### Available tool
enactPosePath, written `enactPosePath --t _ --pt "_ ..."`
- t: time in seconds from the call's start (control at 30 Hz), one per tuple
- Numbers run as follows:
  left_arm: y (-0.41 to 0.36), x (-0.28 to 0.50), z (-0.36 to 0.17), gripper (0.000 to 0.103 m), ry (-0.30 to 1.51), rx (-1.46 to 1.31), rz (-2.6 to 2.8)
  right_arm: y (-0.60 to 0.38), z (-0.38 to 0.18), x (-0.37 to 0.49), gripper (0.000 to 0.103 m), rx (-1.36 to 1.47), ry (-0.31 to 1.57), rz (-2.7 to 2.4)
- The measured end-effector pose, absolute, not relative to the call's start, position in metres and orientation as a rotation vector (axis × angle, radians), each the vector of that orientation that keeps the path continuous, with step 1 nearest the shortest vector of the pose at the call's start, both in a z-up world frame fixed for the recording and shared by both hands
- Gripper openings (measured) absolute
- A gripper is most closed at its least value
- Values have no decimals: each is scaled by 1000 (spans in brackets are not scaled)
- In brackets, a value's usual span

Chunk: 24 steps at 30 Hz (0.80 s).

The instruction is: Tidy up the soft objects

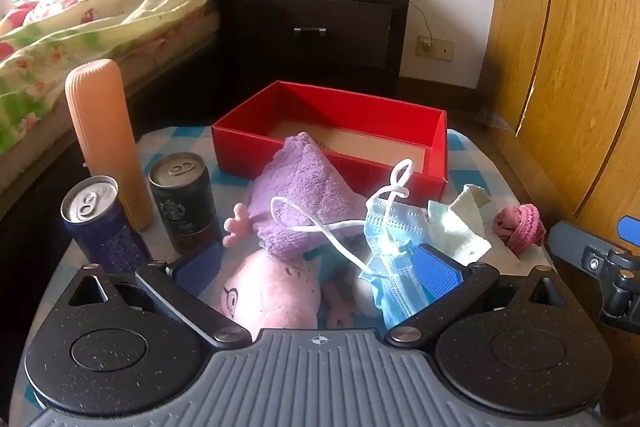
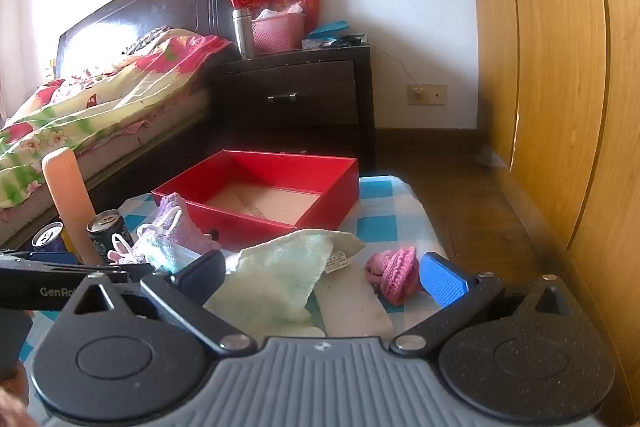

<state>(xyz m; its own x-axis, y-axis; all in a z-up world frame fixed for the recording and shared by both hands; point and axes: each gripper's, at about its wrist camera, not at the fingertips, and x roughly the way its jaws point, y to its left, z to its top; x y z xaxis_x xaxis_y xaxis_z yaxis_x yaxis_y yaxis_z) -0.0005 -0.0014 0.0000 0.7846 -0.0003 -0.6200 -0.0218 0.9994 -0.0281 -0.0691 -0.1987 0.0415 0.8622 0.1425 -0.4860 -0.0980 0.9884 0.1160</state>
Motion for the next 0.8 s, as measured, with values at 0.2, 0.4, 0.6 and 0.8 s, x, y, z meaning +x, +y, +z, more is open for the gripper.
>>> enactPosePath --t 0.2,0.4,0.6,0.8 --pt "2 -2 -1 98 668 -34 38 -194 42 -69 85 68 519 113" --pt "-2 -2 -5 98 675 -11 66 -191 43 -70 85 31 516 91" --pt "-5 -4 -8 98 678 1 88 -188 40 -68 85 -16 527 57" --pt "-9 -3 -7 98 686 -3 98 -184 42 -68 85 -24 527 40"
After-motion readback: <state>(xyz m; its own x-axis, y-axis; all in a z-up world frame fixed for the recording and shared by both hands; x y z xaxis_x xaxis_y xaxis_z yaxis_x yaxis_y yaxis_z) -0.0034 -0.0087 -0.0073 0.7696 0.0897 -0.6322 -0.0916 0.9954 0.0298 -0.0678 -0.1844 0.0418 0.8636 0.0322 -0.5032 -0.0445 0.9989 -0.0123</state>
